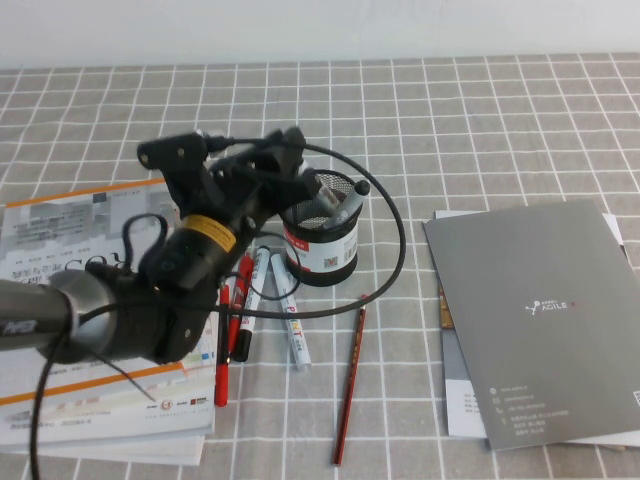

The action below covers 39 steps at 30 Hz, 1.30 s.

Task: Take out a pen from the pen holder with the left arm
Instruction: 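Take a marker out of the pen holder and lay it on the table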

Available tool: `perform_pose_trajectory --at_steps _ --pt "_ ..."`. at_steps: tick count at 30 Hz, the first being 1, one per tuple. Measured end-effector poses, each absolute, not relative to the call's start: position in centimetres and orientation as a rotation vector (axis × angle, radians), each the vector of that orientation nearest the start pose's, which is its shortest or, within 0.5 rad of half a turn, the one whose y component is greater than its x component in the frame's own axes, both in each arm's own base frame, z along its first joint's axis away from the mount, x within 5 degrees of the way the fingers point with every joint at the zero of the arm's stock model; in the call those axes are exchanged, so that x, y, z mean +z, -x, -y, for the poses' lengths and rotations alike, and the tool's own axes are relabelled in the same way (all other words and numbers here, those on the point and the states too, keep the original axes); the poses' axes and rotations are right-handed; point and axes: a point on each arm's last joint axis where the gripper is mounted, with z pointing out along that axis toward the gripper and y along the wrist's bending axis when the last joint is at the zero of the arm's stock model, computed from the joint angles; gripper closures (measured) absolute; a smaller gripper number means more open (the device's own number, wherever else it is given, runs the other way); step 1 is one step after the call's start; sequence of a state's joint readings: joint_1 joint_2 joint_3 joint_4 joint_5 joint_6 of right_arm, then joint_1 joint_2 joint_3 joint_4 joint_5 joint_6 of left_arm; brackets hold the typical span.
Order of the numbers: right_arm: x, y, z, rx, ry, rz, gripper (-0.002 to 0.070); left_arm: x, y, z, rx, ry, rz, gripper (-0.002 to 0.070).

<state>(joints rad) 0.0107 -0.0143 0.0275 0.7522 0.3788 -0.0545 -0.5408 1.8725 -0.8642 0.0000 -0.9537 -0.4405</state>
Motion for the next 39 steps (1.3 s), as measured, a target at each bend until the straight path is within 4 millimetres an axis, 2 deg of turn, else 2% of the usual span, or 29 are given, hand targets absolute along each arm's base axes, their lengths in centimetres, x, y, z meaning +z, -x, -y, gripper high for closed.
perform_pose_trajectory --at_steps 6,11,18,22,26,29,32,36,39 --pt "18.0 -5.1 -2.4 0.706 -0.402 -1.784 0.0689 24.4 -31.3 19.2 -0.689 -0.237 -1.506 0.0568" --pt "18.0 -5.1 -2.4 0.706 -0.402 -1.784 0.0689 28.2 -29.3 18.5 -0.637 -0.346 -1.513 0.0568" --pt "18.0 -5.1 -2.4 0.706 -0.402 -1.784 0.0689 32.8 -25.3 16.2 -0.521 -0.49 -1.602 0.0568" --pt "18.0 -5.1 -2.4 0.706 -0.402 -1.784 0.0689 35.0 -23.6 14.5 -0.524 -0.425 -1.692 0.0568" --pt "18.0 -5.1 -2.4 0.706 -0.402 -1.784 0.0689 37.0 -22.8 12.3 -0.558 -0.329 -1.686 0.0568" --pt "18.0 -5.1 -2.4 0.706 -0.402 -1.784 0.0689 36.8 -22.7 11.9 -0.695 -0.362 -1.737 0.0568" --pt "18.0 -5.1 -2.4 0.706 -0.402 -1.784 0.0689 35.0 -23.6 11.7 -0.813 -0.417 -1.853 0.0568" --pt "18.0 -5.1 -2.4 0.706 -0.402 -1.784 0.0689 32.2 -25.4 11.3 -0.852 -0.397 -1.987 0.0568" --pt "18.0 -5.1 -2.4 0.706 -0.402 -1.784 0.0689 31.1 -26.0 11.6 -0.857 -0.418 -2.022 0.0568"
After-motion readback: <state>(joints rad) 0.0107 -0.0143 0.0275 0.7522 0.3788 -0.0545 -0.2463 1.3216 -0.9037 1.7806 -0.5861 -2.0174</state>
